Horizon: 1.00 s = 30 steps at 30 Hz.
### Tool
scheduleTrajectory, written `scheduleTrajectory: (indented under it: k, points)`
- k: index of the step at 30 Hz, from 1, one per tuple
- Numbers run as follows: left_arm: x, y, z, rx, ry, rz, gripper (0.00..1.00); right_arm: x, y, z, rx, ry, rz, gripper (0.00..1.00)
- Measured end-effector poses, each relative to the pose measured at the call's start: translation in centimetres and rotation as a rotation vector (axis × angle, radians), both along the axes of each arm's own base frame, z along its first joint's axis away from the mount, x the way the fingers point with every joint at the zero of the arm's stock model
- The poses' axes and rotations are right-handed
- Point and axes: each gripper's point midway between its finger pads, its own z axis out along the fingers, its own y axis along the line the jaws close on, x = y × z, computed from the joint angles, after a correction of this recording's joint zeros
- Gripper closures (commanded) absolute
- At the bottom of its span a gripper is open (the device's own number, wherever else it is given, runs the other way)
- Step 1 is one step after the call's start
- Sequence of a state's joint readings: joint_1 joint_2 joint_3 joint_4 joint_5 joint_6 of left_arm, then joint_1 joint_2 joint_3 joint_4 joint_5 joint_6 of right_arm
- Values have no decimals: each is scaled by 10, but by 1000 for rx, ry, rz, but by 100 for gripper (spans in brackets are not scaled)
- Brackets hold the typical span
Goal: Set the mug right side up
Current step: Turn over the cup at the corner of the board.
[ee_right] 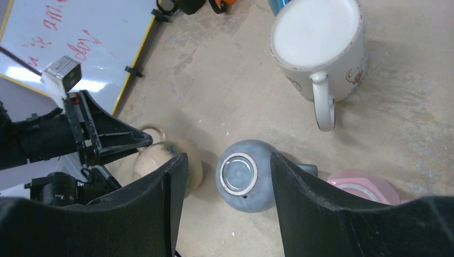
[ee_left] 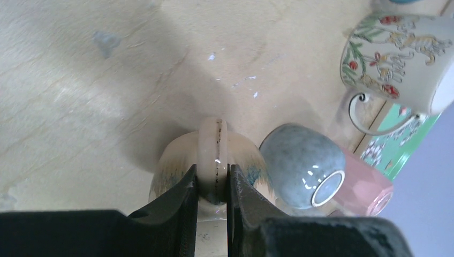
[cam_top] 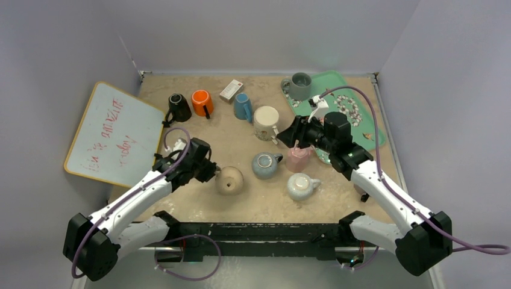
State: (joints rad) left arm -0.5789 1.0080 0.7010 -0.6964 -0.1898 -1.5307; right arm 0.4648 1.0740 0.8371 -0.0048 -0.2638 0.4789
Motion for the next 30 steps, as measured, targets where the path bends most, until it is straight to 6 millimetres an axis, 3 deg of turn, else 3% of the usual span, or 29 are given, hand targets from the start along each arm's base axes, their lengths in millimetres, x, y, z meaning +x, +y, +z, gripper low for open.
scheduleTrajectory:
  k: [8, 23, 30]
  points:
    - [12, -13, 10, 52, -155, -228, 100, -9, 14, 25, 85, -100, 100, 39]
    - [19, -33, 71, 98, -511, -563, 100, -20, 55, 47, 221, -152, 372, 45]
    - [12, -51, 108, 52, -699, -708, 100, -22, 72, 52, 279, -162, 500, 40]
